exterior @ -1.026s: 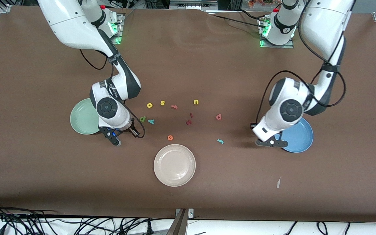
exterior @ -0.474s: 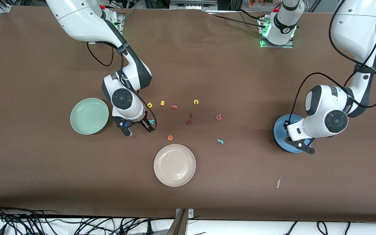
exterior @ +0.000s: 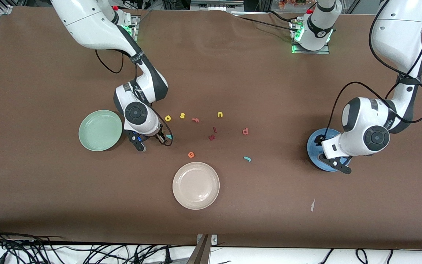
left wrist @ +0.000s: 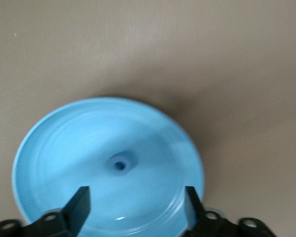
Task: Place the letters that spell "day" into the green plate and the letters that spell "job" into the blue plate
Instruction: 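Drop the o on the blue plate while the right gripper holds the letter, then grasp the p with the left gripper while the right gripper carries the letter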
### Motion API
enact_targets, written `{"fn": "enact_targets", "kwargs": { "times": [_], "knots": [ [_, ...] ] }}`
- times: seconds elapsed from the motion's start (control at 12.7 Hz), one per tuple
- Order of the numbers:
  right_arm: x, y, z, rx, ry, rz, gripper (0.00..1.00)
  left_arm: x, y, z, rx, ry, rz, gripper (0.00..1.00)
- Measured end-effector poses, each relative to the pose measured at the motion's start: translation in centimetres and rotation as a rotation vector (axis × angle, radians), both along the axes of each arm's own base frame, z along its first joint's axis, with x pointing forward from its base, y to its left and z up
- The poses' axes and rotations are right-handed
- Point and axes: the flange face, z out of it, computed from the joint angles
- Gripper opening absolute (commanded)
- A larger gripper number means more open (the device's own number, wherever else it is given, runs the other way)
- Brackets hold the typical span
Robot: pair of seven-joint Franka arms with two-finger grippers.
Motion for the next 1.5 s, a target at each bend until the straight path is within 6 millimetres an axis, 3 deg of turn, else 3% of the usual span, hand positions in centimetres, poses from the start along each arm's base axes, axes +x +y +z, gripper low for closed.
{"fn": "enact_targets", "kwargs": {
  "times": [0.24,0.55,0.79,1.03,1.11,1.26,1.5],
  "knots": [
    [-0.4,-0.2,-0.5,-0.005,0.011,0.002,0.65,-0.7,-8.0,0.5,-0.039,-0.002,0.169,1.00],
    [-0.6,-0.2,-0.7,-0.007,0.014,0.004,0.65,-3.2,-19.0,0.8,-0.044,-0.035,0.345,1.00],
    [-0.7,-0.2,-0.9,-0.006,0.013,0.005,0.64,-5.6,-24.9,-0.5,-0.037,-0.060,0.461,0.98],
    [-0.9,-0.3,-1.3,-0.004,0.012,0.006,0.48,-7.9,-28.8,-2.9,-0.005,-0.067,0.514,0.96],
    [-0.8,-0.3,-1.3,-0.002,0.008,0.008,0.38,-8.4,-29.6,-3.5,-0.003,-0.074,0.530,0.93],
    [-0.6,-0.1,-1.1,0.009,-0.009,0.015,0.21,-9.4,-30.7,-4.7,-0.002,-0.077,0.544,0.86],
    [-0.7,0.1,-1.1,0.011,-0.012,0.033,0.14,-10.3,-31.2,-6.0,0.010,-0.066,0.537,0.81]
  ]
}}
